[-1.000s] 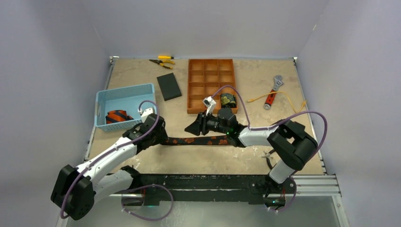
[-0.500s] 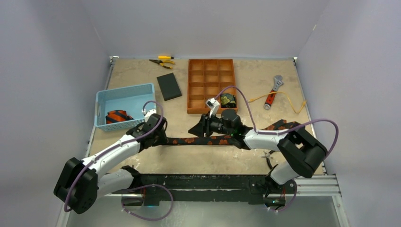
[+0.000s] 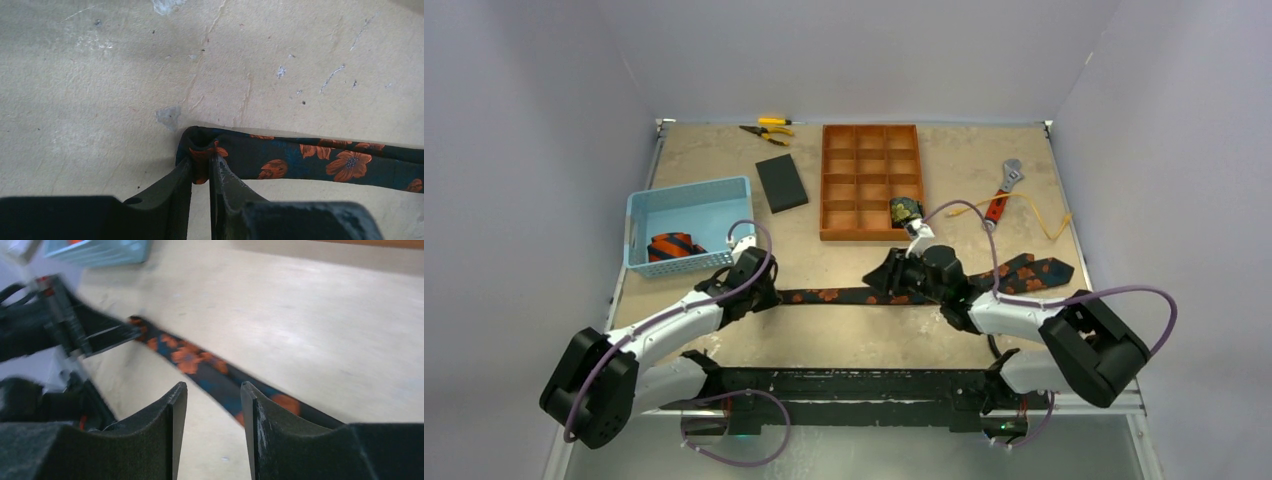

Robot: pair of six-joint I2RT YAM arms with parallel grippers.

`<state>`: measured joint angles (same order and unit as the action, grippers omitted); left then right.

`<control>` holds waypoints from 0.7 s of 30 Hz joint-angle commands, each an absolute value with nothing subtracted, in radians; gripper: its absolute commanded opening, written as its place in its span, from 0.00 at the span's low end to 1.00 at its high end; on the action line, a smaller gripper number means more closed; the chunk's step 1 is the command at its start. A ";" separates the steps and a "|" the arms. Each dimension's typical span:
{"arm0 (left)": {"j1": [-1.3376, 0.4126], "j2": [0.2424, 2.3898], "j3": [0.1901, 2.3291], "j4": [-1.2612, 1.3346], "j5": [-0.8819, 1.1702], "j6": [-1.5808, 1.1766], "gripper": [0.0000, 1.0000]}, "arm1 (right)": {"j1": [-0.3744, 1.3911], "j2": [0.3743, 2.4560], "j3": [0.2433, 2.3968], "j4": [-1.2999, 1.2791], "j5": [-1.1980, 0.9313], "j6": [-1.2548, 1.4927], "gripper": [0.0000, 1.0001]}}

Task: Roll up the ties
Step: Flatten out the tie at the center of the board.

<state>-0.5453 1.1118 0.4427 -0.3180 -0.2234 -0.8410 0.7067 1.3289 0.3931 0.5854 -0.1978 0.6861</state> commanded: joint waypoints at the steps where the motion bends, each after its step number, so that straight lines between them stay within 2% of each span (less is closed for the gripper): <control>1: -0.541 1.108 0.424 -0.266 -0.198 -0.861 0.17 | 0.634 1.282 0.327 0.513 -0.067 0.787 0.48; 8: -0.541 1.058 0.434 -0.313 -0.251 -0.831 0.17 | 0.576 1.225 0.246 0.398 0.034 0.937 0.49; 15: -0.548 1.124 0.395 -0.197 -0.116 -0.810 0.18 | 0.443 1.219 0.273 0.209 0.109 0.987 0.49; 21: -0.636 1.201 0.400 -0.093 -0.085 -0.842 0.18 | 0.333 1.204 0.322 0.114 0.108 0.986 0.49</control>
